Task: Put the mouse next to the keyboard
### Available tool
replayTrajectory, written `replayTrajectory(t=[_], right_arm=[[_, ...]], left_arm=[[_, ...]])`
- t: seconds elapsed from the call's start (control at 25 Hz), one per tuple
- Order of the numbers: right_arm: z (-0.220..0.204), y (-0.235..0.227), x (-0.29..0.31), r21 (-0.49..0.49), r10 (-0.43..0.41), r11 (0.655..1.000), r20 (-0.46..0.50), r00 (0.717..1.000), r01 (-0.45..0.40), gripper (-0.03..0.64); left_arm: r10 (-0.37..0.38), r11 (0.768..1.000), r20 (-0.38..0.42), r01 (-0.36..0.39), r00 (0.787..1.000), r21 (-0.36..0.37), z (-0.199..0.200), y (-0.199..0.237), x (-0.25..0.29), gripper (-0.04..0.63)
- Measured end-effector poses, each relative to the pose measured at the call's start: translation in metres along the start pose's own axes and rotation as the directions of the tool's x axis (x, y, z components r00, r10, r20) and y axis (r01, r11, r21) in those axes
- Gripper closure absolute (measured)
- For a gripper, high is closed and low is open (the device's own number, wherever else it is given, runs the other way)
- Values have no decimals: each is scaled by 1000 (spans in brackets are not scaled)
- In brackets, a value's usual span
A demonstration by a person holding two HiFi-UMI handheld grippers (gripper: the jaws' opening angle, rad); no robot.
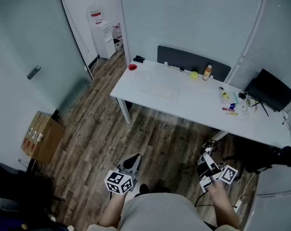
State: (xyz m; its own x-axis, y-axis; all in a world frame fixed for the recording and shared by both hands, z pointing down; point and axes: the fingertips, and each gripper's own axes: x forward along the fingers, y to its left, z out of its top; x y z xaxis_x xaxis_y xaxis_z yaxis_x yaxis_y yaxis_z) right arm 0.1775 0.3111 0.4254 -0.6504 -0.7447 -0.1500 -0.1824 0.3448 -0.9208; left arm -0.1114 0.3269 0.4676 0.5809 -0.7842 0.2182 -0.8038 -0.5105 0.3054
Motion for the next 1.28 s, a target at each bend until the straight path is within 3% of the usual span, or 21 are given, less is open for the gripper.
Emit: replayTrajectory(t=[0.36, 0.52, 0.8, 1.28], right_arm=[[-6, 1, 4, -17, -17, 1000, -6, 1000, 17, 284], [-10, 1, 6, -73, -39, 997, -26, 999, 37, 284], [-16, -7, 8, -61, -59, 996, -6, 998, 58, 284], [-40, -10, 27, -118, -131, 984, 14, 991, 131, 284]], left_arm=[[-9, 1000, -8, 9, 1000, -9, -5, 5, -3, 578], [-14, 1000, -18, 14, 1000, -12, -8, 8, -3, 578], [-34, 999, -34, 33, 999, -14, -13, 17, -2, 578], [-129, 992, -60, 130, 990, 3, -12, 35, 4, 578]])
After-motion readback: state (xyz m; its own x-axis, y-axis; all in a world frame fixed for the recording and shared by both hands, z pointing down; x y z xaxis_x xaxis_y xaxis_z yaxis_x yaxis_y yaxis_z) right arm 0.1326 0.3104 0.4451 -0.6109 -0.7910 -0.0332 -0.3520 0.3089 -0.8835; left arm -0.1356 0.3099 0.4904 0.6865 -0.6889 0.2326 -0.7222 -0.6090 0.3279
